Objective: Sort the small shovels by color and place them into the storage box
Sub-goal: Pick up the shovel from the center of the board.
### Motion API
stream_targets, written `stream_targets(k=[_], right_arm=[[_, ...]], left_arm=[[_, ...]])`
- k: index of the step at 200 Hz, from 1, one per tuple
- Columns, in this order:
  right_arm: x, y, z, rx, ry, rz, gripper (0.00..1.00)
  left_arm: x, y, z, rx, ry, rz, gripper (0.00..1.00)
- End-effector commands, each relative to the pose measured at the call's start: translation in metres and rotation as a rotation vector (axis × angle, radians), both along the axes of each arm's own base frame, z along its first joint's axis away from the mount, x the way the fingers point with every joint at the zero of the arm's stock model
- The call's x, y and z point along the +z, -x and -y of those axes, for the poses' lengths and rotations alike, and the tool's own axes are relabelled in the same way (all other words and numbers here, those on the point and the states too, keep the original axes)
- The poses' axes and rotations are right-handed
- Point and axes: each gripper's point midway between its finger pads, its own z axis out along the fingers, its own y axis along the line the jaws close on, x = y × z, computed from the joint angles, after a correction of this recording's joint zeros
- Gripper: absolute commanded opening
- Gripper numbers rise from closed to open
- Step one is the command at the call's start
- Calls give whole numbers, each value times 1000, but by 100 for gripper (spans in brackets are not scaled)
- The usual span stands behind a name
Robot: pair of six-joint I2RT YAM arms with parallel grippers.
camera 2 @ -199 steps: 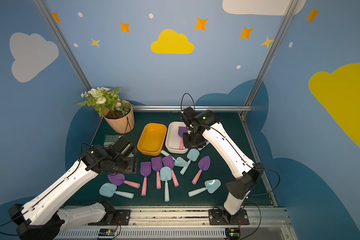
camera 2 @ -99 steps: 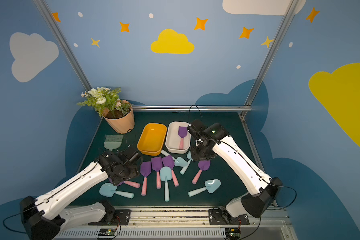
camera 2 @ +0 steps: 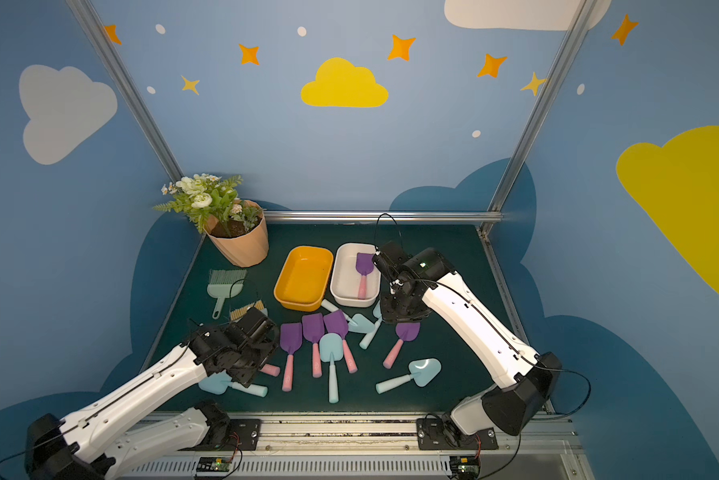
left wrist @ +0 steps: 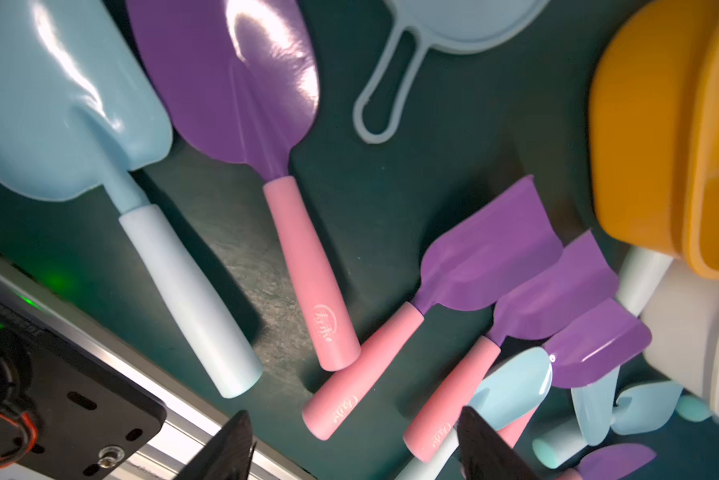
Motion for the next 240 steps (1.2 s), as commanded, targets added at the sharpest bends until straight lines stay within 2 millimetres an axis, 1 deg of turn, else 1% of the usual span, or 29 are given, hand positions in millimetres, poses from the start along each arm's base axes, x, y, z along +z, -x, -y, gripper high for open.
stream_targets(k=[1,53,96,119,155,215,240], right_arm=[[0,-2,-2,6,-11,6,43],[0,-2,-2,18,-10,7,44],[-5,0,2,18,4,-8,44],[-7,1,2,20,8,-12,44],[-8,-1,1,21,8,-11,44],[-13,-1,5,15,26,-22,44],[-16,-1,5,11,30,-30,44]], left_arm=[[-13,4,2,99,51,-40,73],[-25,-2,6,127,68,-56,73],[-39,2,5,148,73,-83,72],[-42,3,2,158,70,-83,71],[-45,-2,3,166,77,-78,67],[-62,-3,11,163,102,-105,58],[-64,-4,11,165,102,-107,52]])
